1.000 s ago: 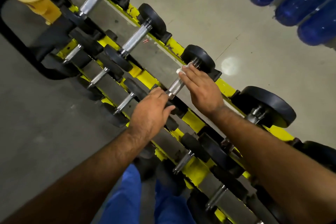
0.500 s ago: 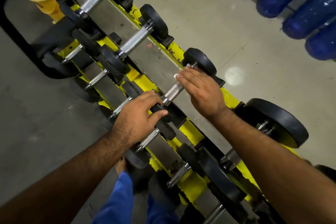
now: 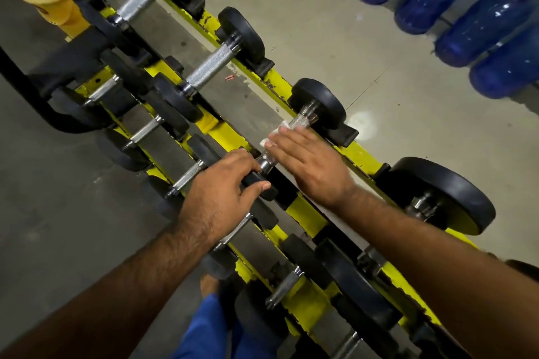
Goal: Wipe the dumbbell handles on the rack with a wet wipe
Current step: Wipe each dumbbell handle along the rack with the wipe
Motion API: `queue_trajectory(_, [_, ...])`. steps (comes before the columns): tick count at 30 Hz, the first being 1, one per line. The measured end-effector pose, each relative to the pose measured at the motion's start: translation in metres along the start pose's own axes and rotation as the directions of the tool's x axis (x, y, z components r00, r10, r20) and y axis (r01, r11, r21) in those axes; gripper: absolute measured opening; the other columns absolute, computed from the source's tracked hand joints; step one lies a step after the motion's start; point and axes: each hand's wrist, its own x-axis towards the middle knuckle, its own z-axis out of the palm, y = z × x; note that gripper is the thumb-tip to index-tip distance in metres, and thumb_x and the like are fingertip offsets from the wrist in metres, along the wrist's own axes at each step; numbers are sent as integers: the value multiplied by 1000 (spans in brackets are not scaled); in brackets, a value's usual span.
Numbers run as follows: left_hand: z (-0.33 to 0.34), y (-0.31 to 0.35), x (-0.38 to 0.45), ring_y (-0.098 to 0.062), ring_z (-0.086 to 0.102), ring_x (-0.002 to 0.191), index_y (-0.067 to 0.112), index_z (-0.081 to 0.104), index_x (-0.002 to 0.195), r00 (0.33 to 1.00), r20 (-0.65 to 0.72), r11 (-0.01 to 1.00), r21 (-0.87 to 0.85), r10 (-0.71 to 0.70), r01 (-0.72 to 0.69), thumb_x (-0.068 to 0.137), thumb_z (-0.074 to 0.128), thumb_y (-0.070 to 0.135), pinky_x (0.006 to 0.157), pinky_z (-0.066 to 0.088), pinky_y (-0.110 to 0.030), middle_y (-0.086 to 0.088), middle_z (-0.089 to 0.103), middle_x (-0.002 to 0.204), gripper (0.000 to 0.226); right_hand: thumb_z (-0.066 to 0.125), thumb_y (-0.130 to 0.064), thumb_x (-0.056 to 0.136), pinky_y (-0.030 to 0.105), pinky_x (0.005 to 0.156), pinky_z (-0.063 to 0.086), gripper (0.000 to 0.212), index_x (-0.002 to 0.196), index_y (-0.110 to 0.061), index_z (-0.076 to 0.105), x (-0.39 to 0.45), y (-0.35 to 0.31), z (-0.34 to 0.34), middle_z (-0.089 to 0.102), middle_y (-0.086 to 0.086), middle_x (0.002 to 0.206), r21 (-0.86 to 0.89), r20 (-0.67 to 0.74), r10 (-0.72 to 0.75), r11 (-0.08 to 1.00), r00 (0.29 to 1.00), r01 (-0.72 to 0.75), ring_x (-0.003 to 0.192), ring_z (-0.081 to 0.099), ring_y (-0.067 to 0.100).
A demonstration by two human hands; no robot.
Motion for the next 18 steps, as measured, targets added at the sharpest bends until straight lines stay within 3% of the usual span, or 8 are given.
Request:
queue_trajectory(4, [0,0,0,-11,60,106,21,66,96,1000,-15,1000,-15,17,-17,81,53,55,82,48,-27,8,65,103,39,47,7,90,41,118,30,51,140,0,52,2,6,-3,52,17,144,-91,-105,233,966,967,-242,139,44,31])
queue_trajectory(8, [1,-1,0,-11,59,104,19,66,94,999,-27,999,-39,21,-22,80,53,54,82,46,-25,7,66,102,40,46,1,91,48,114,36,48,138,3,53,-1,-1,-2,53,21,142,-71,26,27,997,999,-25,136,46,36])
queue_trajectory(9, [1,-1,0,-11,59,103,19,66,94,999,-27,999,-41,22,-23,80,53,54,82,45,-26,6,66,102,40,50,4,89,47,114,37,52,140,1,51,-1,9,-7,52,20,143,-103,28,21,995,999,-18,137,46,34])
queue_trajectory(11, [1,-1,0,-12,59,102,19,66,93,999,-29,999,-46,24,-25,80,54,54,82,46,-28,6,66,101,40,55,8,84,44,115,35,60,143,-1,48,0,20,-12,49,18,147,-176,-41,136,974,990,-141,140,43,32])
queue_trajectory(13, [0,-1,1,-12,60,101,18,66,93,999,-35,998,-53,25,-27,80,54,54,81,46,-30,6,66,100,40,50,7,86,46,116,33,57,142,2,48,2,1,-2,48,20,147,-139,-67,223,963,973,-230,140,42,34])
queue_trajectory(16, [2,-2,0,-12,60,102,18,67,94,998,-49,998,-53,33,-35,81,55,53,83,46,-28,6,66,101,39,41,-3,96,50,115,35,43,137,3,54,-2,-13,4,54,21,141,-38,14,25,999,1000,-24,137,46,36])
queue_trajectory(18, [5,-3,-2,-11,60,106,18,67,96,997,-64,997,-61,32,-36,82,56,53,85,47,-27,6,66,104,39,41,0,98,51,110,41,40,134,1,58,0,6,-4,58,20,137,-24,-40,9,1000,999,-10,133,51,35])
